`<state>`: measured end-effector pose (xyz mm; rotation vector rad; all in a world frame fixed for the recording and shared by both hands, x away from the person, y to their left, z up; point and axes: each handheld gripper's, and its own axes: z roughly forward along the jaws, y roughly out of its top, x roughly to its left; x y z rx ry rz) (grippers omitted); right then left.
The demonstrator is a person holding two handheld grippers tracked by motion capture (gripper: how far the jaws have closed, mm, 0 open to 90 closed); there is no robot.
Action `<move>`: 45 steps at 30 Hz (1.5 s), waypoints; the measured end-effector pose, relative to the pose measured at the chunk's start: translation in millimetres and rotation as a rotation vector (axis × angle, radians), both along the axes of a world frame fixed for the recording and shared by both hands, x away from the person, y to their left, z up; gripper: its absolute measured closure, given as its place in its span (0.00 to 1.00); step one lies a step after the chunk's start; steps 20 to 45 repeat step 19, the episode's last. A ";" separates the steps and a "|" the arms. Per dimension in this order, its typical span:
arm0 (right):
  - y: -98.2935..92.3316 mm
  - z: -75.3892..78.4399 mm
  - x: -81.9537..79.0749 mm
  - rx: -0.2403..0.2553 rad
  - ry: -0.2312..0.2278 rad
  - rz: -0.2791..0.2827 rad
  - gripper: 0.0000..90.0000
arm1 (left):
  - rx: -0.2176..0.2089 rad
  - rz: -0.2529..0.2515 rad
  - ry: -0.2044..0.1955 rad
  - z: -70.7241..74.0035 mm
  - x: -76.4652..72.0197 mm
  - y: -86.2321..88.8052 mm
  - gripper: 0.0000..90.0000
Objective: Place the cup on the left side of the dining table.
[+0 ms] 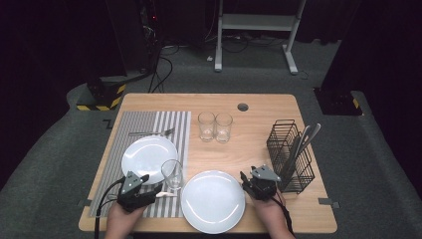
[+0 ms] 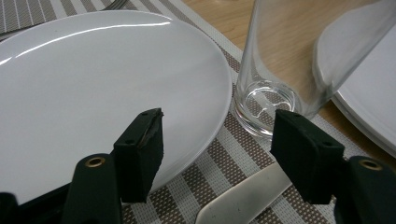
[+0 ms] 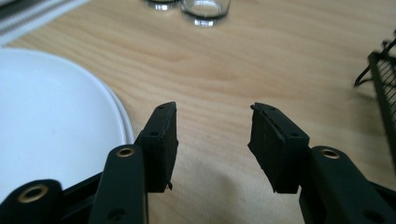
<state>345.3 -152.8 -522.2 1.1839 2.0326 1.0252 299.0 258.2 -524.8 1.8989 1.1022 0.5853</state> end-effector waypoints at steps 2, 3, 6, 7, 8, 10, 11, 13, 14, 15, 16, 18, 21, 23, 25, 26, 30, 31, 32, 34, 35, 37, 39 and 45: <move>-0.1 -5.2 0.0 -0.008 0.028 -0.007 0.55 | 0.000 0.001 -0.001 -1.3 0.4 -0.1 0.38; -0.2 -7.9 0.2 -0.013 0.042 -0.008 0.54 | -0.001 0.000 -0.002 -2.0 0.6 -0.2 0.38; 0.3 -12.1 1.9 -0.028 0.096 -0.016 0.52 | -0.003 0.001 -0.005 -4.0 1.1 -0.4 0.38; 0.2 -12.3 2.1 -0.030 0.098 -0.016 0.51 | -0.003 -0.001 -0.009 -4.6 1.4 -0.3 0.38; 0.9 -12.9 3.4 -0.044 0.120 -0.015 0.51 | 0.001 -0.001 -0.012 -5.3 1.8 0.0 0.38; 0.2 -13.1 5.2 -0.031 0.132 -0.016 0.51 | -0.003 0.008 -0.014 -7.2 2.5 0.7 0.38; -1.2 -13.1 6.4 -0.014 0.146 -0.018 0.51 | -0.007 0.009 -0.012 -8.1 3.3 1.7 0.38; -1.6 -13.1 6.5 -0.007 0.150 -0.027 0.51 | -0.012 0.012 -0.011 -9.0 3.5 2.2 0.37; -1.3 -13.1 6.3 -0.009 0.148 -0.029 0.51 | -0.014 0.010 -0.013 -9.5 3.5 2.6 0.37; -1.2 -13.1 6.2 -0.009 0.148 -0.031 0.51 | -0.016 0.011 -0.013 -9.8 3.6 2.7 0.37; -1.2 -13.1 6.1 -0.010 0.148 -0.031 0.51 | -0.017 0.011 -0.011 -10.0 3.7 2.8 0.37; -0.8 -13.1 5.8 -0.014 0.144 -0.032 0.51 | -0.019 0.011 -0.015 -10.1 3.6 2.9 0.37; -0.6 -13.1 5.7 -0.017 0.141 -0.032 0.51 | -0.020 0.011 -0.016 -10.1 3.5 3.0 0.37; -0.6 -13.1 5.7 -0.017 0.141 -0.032 0.51 | -0.020 0.011 -0.016 -10.1 3.5 3.0 0.37; -0.6 -13.1 5.7 -0.017 0.141 -0.032 0.51 | -0.020 0.011 -0.016 -10.1 3.5 3.0 0.37; -0.6 -13.1 5.7 -0.017 0.141 -0.032 0.51 | -0.020 0.011 -0.016 -10.1 3.5 3.0 0.37; -0.6 -13.1 5.7 -0.017 0.141 -0.032 0.51 | -0.020 0.011 -0.016 -10.1 3.5 3.0 0.37; -0.6 -13.1 5.7 -0.017 0.141 -0.032 0.51 | -0.020 0.011 -0.016 -10.1 3.5 3.0 0.37; -0.6 -13.1 5.7 -0.017 0.141 -0.032 0.51 | -0.020 0.011 -0.016 -10.1 3.5 3.0 0.37; -0.6 -13.1 5.7 -0.017 0.141 -0.032 0.51 | -0.020 0.011 -0.016 -10.1 3.5 3.0 0.37; -0.6 -13.1 5.7 -0.017 0.141 -0.032 0.51 | -0.020 0.011 -0.016 -10.1 3.5 3.0 0.37; -0.6 -13.1 5.7 -0.017 0.141 -0.032 0.51 | -0.020 0.011 -0.016 -10.1 3.5 3.0 0.37; -0.6 -13.1 5.7 -0.017 0.141 -0.032 0.51 | -0.020 0.011 -0.016 -10.1 3.5 3.0 0.37; -0.6 -13.1 5.7 -0.017 0.141 -0.032 0.51 | -0.020 0.011 -0.016 -10.1 3.5 3.0 0.37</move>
